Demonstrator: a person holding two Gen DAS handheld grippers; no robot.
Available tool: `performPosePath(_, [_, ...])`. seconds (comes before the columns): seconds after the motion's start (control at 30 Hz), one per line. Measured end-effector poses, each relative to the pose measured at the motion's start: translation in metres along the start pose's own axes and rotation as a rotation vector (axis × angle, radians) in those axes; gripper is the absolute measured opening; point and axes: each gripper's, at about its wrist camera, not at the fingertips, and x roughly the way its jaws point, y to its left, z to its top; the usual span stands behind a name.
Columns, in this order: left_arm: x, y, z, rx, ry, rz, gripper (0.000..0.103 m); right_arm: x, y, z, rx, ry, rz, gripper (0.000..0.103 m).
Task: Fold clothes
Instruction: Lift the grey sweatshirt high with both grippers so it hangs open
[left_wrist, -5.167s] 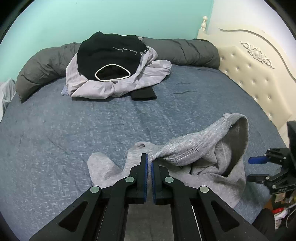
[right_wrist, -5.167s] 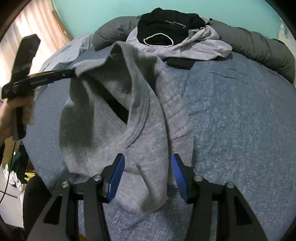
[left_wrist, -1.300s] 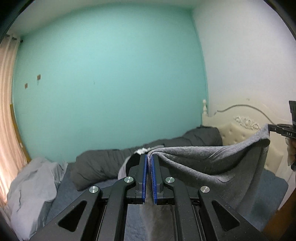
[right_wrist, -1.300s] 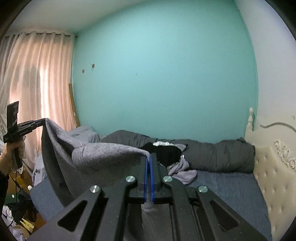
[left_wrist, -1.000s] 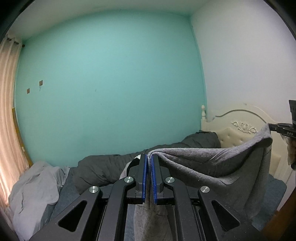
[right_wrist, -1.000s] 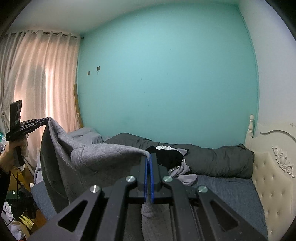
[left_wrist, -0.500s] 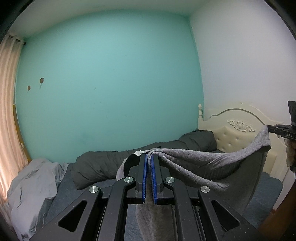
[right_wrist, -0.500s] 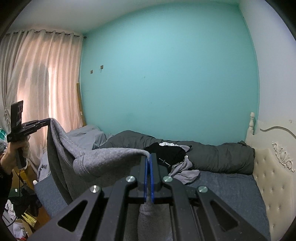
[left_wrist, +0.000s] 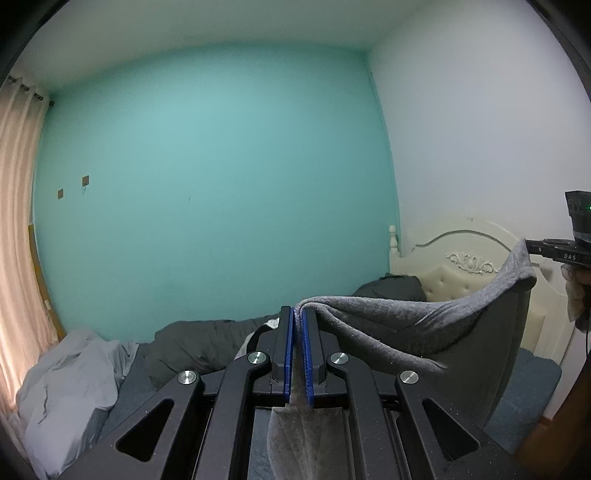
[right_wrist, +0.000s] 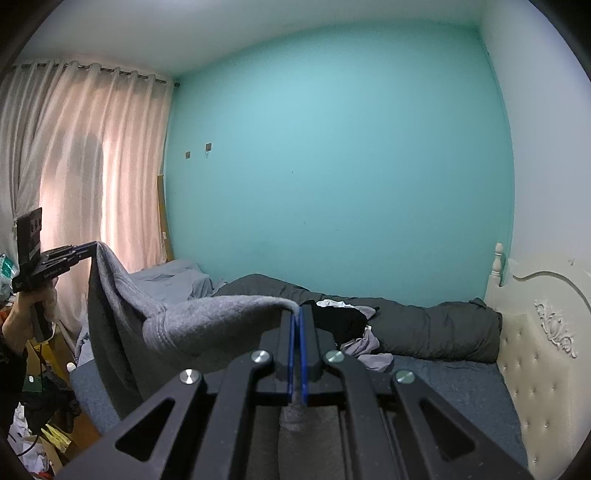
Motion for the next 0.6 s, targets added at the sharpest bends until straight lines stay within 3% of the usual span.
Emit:
performPosePath(0.17, [0.021,0.001,-0.004,-0.003,0.033,-0.005,0.005,0.025,-0.012,-0.010,0.015,0.043,-0.008,0.002])
performPosePath(0.3, [0.063,0.005,-0.028,-0.022,0.100,-0.012,0.005,0.064,-0.026,-0.030,0.038,0.107,-0.012,0.002])
performPosePath(0.6, [0.222,0.022,-0.124,-0.068,0.298,0.000,0.005,0.216,-0.074,-0.113,0.101,0.311,-0.015,0.002])
